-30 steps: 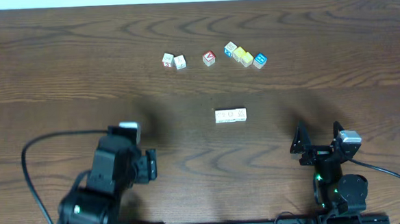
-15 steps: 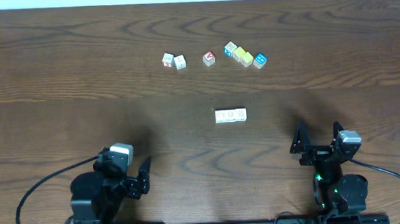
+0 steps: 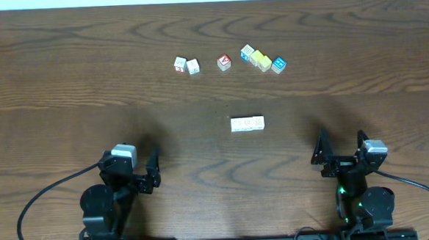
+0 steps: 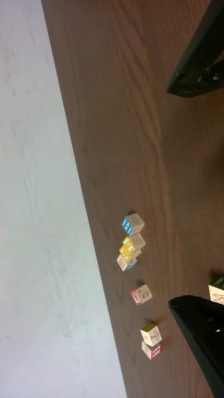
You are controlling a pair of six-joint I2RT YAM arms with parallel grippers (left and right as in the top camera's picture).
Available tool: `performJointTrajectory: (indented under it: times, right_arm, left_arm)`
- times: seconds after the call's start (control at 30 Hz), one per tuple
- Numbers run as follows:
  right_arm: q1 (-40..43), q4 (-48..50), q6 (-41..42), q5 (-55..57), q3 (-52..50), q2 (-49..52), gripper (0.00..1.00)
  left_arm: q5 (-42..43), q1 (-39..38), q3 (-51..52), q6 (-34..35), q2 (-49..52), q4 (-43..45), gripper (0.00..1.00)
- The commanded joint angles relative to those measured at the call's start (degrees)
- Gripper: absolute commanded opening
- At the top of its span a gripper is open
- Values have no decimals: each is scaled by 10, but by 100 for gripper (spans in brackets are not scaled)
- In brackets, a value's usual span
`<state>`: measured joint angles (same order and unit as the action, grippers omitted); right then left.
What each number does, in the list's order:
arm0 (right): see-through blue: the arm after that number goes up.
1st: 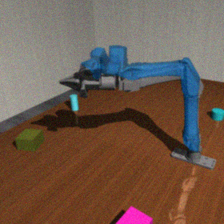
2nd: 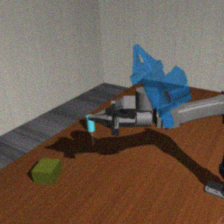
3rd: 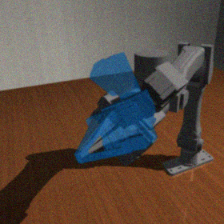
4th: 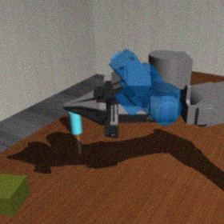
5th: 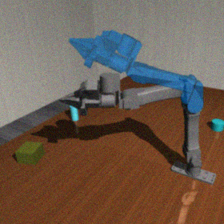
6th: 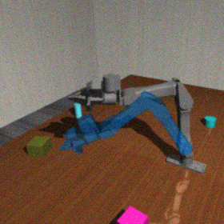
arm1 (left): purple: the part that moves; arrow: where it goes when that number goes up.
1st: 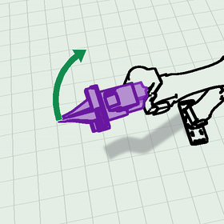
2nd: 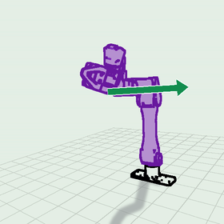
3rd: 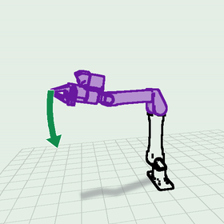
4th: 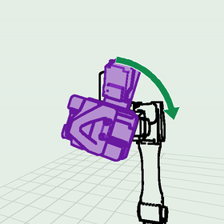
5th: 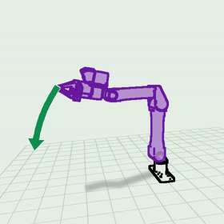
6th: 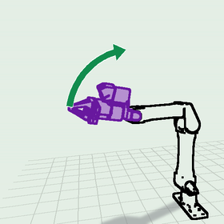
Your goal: Lift 3 blocks
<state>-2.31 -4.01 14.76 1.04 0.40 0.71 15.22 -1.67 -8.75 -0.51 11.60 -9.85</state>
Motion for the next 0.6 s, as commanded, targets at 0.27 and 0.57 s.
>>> performJointTrajectory:
  times: [0.27,0.57]
  right_arm:
    - [9,-2,-7,0,-1,-4,99]
    - [9,-2,-7,0,-1,-4,99]
  left_arm:
    - [-31,55,69,35,-116,33,80]
    - [-74,56,85,43,-115,73,80]
